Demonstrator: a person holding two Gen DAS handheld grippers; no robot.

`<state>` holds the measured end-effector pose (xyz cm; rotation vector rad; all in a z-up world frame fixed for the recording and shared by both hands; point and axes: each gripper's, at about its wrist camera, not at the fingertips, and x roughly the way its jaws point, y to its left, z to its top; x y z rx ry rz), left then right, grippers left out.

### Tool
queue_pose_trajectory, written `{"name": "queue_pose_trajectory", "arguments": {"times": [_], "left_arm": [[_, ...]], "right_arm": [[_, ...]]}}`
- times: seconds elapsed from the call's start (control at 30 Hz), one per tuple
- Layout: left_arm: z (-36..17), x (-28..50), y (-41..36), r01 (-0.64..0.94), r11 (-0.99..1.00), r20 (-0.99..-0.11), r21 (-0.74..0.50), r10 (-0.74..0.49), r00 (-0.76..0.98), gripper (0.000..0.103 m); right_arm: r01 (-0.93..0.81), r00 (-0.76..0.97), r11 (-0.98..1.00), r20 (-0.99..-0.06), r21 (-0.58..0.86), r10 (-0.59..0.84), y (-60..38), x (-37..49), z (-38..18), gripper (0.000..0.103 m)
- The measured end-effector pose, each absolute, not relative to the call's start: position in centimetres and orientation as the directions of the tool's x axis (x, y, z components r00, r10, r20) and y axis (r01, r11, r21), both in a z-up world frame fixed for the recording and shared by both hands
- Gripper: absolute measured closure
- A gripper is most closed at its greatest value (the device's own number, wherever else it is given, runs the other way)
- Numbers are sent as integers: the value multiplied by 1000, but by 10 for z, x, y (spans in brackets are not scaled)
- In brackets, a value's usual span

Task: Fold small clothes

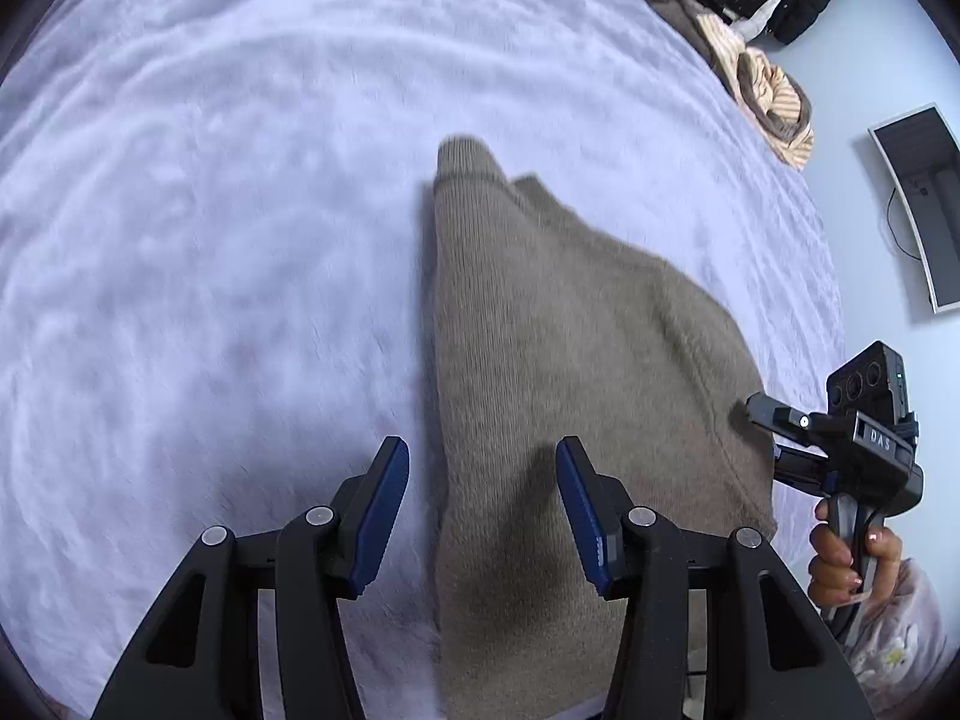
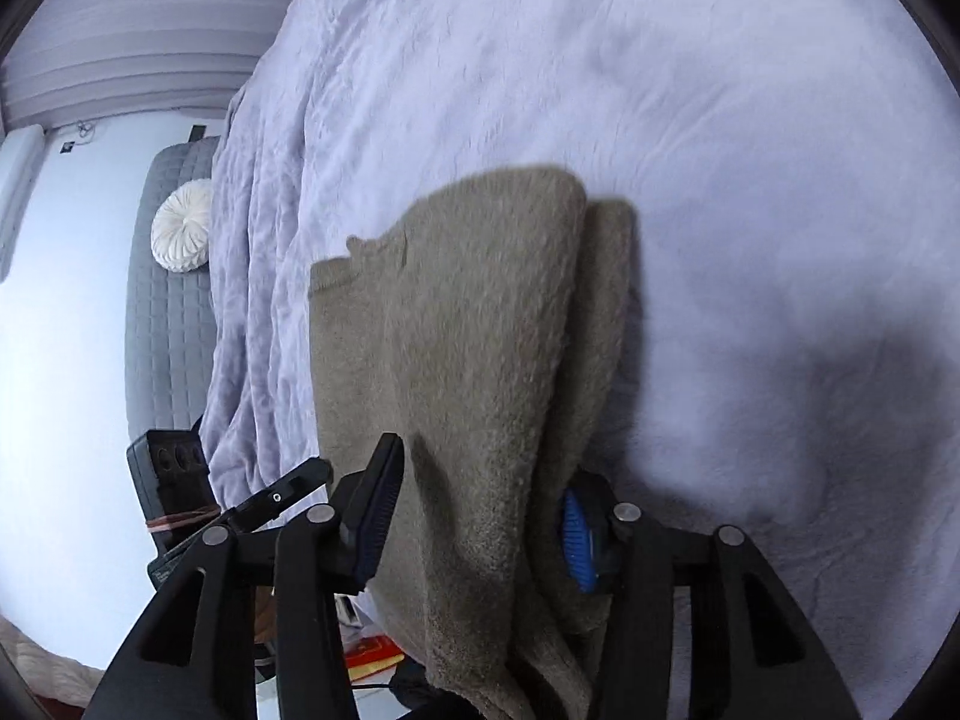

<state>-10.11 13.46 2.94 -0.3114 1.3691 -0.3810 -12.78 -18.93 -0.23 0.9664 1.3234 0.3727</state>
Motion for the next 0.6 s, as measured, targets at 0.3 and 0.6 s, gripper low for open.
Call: {"name": "queue_pose_trajectory", "arguments": {"times": [0.3,0.6], "left_arm": [[25,-91,86,181,911,-904,-369,-398,156,51],[7,-98,82,161,927,-923,-339,-360,132,35]], "right_arm": [[180,345,687,-699,704,626,-197,-113,25,85],[58,234,918,-900,391,369,-185,-89,3,81]]}}
